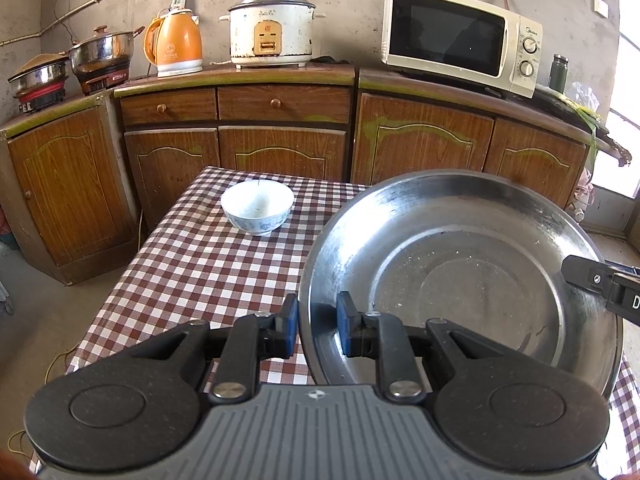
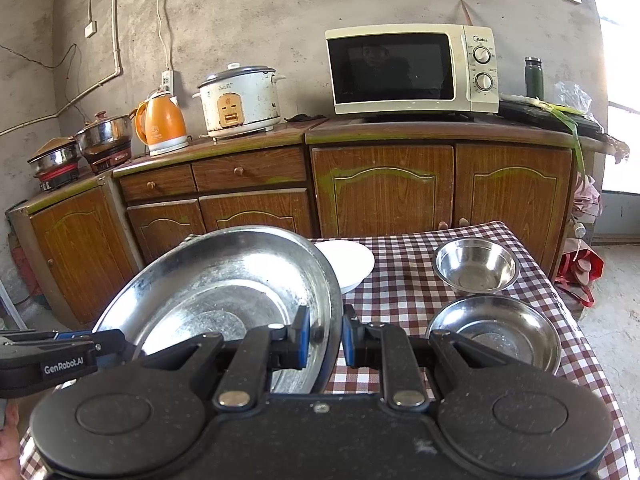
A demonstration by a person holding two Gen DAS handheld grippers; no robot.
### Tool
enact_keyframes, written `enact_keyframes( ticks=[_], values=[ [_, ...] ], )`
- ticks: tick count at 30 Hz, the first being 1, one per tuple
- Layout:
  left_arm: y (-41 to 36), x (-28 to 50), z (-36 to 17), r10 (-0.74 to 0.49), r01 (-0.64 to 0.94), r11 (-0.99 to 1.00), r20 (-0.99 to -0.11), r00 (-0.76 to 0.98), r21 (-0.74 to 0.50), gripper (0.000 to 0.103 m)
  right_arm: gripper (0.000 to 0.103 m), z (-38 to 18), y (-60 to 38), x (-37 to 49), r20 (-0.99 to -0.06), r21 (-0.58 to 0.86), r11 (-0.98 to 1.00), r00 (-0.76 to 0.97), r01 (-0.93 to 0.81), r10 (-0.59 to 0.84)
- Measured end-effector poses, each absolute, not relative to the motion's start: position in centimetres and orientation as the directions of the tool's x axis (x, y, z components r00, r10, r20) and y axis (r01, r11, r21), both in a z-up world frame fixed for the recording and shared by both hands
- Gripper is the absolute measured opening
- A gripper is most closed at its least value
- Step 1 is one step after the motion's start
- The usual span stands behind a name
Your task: Organize plates and bowls
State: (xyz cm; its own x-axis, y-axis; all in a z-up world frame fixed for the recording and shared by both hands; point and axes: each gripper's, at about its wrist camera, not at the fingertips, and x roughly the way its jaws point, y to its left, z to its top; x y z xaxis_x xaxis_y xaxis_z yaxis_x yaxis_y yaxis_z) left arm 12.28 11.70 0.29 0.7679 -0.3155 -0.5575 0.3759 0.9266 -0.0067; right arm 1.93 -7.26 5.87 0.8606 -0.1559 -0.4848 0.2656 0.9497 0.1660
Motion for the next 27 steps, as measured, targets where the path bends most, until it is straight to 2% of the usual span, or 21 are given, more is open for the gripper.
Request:
enact_keyframes(
  ticks=[27],
  values=[
    [11.0,11.0,-1.2,-0.328,0.394,0.919,-0.586,0.741,-0.016,0.021,0.022,4.7,-8.1,-0.4,-0.493,0.173,0.942,0.853,0.288,-0.17]
  ],
)
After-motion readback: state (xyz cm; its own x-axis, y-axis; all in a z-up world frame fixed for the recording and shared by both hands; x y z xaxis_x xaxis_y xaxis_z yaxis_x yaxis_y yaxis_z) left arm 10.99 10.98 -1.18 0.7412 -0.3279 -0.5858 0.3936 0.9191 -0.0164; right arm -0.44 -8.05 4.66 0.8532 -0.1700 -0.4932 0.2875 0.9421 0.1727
